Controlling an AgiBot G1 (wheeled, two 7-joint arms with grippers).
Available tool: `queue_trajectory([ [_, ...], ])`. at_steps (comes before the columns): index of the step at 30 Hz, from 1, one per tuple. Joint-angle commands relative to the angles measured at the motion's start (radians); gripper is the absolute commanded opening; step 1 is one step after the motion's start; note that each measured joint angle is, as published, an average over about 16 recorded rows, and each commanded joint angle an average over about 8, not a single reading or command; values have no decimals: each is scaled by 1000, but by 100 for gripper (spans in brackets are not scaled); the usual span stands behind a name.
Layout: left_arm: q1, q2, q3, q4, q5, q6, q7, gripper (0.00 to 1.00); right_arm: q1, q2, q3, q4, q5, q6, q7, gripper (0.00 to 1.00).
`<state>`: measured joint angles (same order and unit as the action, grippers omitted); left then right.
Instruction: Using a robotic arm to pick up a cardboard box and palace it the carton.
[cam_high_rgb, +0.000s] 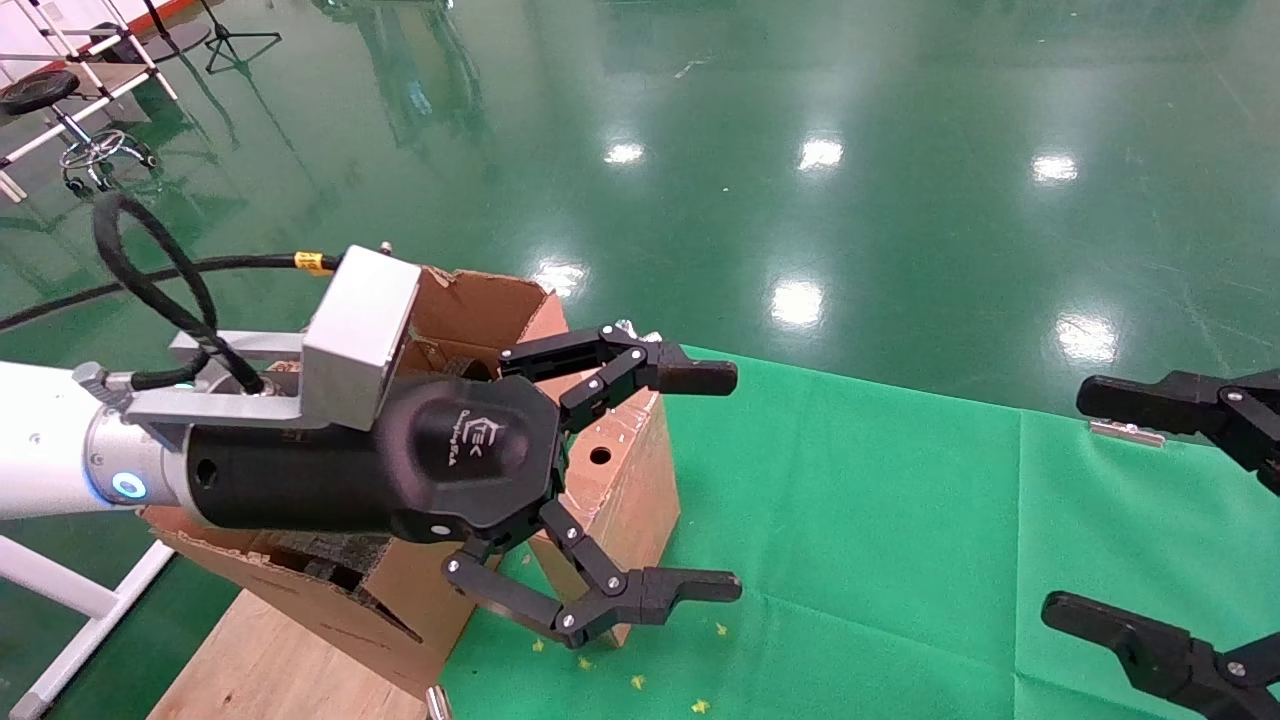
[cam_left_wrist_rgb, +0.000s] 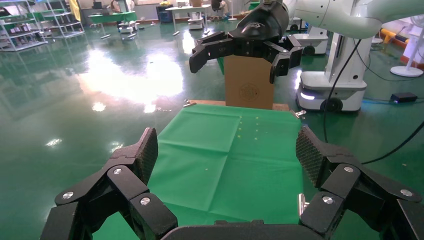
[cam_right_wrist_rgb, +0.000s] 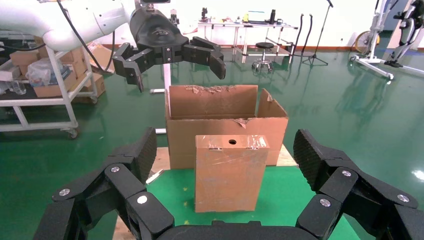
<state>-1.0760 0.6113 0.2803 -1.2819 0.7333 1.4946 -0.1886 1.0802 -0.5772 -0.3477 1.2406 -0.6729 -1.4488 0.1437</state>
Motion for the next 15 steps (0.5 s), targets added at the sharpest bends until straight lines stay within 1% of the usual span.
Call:
queue_trajectory([
  [1, 0, 0, 0, 0, 0, 0, 0, 100, 0, 0, 0, 0, 0, 0, 0, 100],
  [12, 0, 0, 0, 0, 0, 0, 0, 100, 0, 0, 0, 0, 0, 0, 0, 100],
  [13, 0, 0, 0, 0, 0, 0, 0, 100, 0, 0, 0, 0, 0, 0, 0, 98],
  [14, 0, 0, 0, 0, 0, 0, 0, 100, 0, 0, 0, 0, 0, 0, 0, 92],
  [15, 0, 0, 0, 0, 0, 0, 0, 100, 0, 0, 0, 0, 0, 0, 0, 81],
])
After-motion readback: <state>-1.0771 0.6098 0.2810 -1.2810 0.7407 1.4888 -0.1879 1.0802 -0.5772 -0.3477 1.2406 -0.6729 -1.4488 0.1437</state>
